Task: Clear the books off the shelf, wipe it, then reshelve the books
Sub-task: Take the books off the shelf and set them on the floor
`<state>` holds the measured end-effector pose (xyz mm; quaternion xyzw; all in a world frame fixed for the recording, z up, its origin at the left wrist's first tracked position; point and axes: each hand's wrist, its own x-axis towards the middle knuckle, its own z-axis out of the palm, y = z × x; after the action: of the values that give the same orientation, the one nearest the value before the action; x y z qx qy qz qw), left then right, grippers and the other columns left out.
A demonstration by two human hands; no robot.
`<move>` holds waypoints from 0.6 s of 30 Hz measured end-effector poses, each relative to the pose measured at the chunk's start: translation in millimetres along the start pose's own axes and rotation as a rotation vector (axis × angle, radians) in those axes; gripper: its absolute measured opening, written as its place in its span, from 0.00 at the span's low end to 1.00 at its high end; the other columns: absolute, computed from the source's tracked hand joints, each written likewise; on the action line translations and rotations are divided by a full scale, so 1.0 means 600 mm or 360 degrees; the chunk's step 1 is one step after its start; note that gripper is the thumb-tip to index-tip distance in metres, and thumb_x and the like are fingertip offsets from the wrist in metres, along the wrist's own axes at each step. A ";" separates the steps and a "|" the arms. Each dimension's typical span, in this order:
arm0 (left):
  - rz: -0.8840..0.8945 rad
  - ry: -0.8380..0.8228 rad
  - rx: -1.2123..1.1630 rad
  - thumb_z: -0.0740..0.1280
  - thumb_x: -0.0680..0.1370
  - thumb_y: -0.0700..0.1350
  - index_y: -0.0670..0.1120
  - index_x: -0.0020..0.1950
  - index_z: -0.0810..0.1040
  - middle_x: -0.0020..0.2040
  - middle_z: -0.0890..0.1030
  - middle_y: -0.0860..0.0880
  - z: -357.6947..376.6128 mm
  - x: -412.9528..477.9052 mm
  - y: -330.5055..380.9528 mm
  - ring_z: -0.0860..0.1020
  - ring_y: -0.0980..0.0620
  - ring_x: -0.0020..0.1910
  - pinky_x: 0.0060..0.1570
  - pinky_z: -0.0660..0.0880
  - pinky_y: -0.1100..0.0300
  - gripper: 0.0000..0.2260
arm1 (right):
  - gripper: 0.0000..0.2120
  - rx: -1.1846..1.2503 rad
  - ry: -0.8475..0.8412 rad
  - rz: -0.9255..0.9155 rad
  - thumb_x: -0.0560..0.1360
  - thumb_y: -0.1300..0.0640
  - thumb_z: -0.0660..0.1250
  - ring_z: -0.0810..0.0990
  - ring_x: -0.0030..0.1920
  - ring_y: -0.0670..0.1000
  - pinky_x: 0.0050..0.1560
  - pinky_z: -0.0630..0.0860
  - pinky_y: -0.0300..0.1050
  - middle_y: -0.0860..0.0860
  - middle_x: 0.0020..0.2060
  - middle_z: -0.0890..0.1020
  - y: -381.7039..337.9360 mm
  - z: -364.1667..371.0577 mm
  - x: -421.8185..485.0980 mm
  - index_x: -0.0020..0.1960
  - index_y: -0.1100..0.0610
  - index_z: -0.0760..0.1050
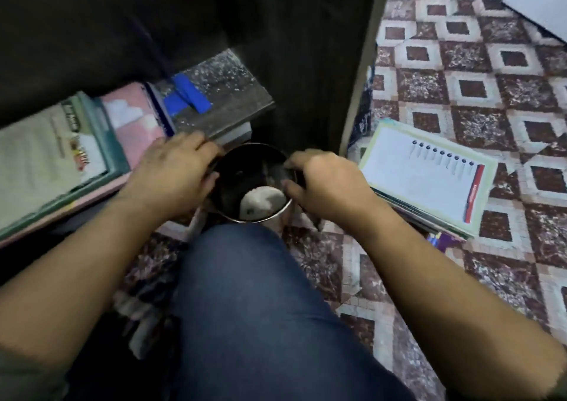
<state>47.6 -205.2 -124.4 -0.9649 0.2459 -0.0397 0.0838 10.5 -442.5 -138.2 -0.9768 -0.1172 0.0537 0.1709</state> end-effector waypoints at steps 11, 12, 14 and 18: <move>-0.1414 -0.0449 -0.0270 0.73 0.71 0.56 0.49 0.71 0.67 0.67 0.68 0.41 0.020 -0.221 -0.261 0.67 0.37 0.66 0.63 0.67 0.42 0.32 | 0.21 -0.0160 -0.0119 -0.0412 0.75 0.49 0.65 0.74 0.64 0.55 0.55 0.71 0.47 0.52 0.65 0.75 -0.361 -0.001 0.202 0.68 0.51 0.72; -0.1436 -0.0429 -0.0340 0.74 0.71 0.55 0.49 0.72 0.66 0.67 0.67 0.41 0.030 -0.231 -0.269 0.67 0.37 0.67 0.64 0.67 0.42 0.33 | 0.21 -0.0196 -0.0162 -0.0405 0.75 0.49 0.65 0.75 0.64 0.55 0.54 0.71 0.47 0.52 0.65 0.75 -0.376 0.018 0.215 0.67 0.52 0.72; -0.1410 -0.0359 -0.0489 0.76 0.70 0.52 0.48 0.73 0.65 0.69 0.66 0.41 0.048 -0.244 -0.280 0.66 0.37 0.68 0.66 0.67 0.43 0.35 | 0.21 -0.0270 -0.0238 -0.0441 0.74 0.51 0.67 0.75 0.63 0.57 0.54 0.72 0.48 0.54 0.64 0.74 -0.393 0.060 0.232 0.66 0.52 0.71; -0.1299 -0.0100 -0.0567 0.76 0.70 0.47 0.49 0.72 0.67 0.68 0.69 0.43 0.072 -0.260 -0.292 0.67 0.39 0.67 0.66 0.68 0.47 0.33 | 0.37 -0.0212 -0.0340 -0.0598 0.67 0.50 0.75 0.69 0.66 0.60 0.64 0.71 0.54 0.56 0.68 0.67 -0.407 0.113 0.252 0.73 0.49 0.63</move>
<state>-2.1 27.9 -140.7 -0.9830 -0.1548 0.0026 -0.0989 95.3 -160.3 -126.9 -0.9357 -0.3178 0.1162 0.0996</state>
